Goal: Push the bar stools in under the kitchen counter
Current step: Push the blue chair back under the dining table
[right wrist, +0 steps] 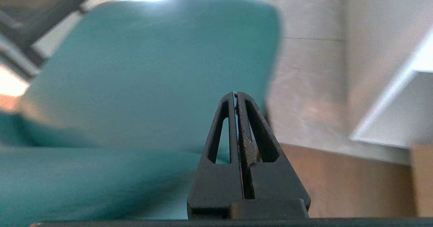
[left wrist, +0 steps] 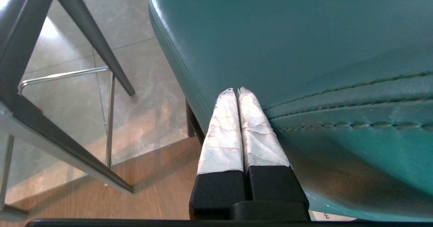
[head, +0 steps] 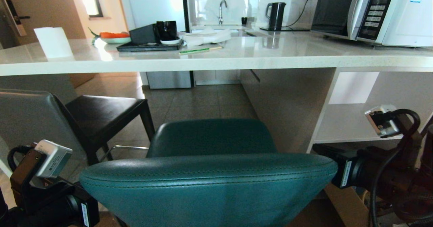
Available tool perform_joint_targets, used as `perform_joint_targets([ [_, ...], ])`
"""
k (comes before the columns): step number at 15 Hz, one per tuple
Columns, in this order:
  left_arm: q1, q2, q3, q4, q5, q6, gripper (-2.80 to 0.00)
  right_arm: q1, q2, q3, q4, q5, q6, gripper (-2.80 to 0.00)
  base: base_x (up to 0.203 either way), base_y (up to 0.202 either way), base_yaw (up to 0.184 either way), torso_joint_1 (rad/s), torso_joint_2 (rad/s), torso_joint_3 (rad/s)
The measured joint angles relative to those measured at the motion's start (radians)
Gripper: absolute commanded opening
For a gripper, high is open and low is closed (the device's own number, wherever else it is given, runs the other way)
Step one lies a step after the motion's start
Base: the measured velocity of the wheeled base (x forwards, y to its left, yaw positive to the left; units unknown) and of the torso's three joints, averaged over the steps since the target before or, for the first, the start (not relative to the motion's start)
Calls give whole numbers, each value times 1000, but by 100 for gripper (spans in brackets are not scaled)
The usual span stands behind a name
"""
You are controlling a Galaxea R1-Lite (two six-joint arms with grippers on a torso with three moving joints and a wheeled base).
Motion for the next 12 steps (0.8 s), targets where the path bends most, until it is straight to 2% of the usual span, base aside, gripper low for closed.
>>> perform_joint_targets([
  [4,-6,2,0,3,1,0,-280,96,34,-28,4,-10,3,-280,0,0,0,0,0,0],
  [9,-48,5,0,1,13,-3,-280,111,85,-70,-4,-3,3,-280,0,0,0,0,0,0],
  [12,-65,8,2,0,19,-3,-280,107,161,-172,-17,7,1,-280,0,0,0,0,0,0],
])
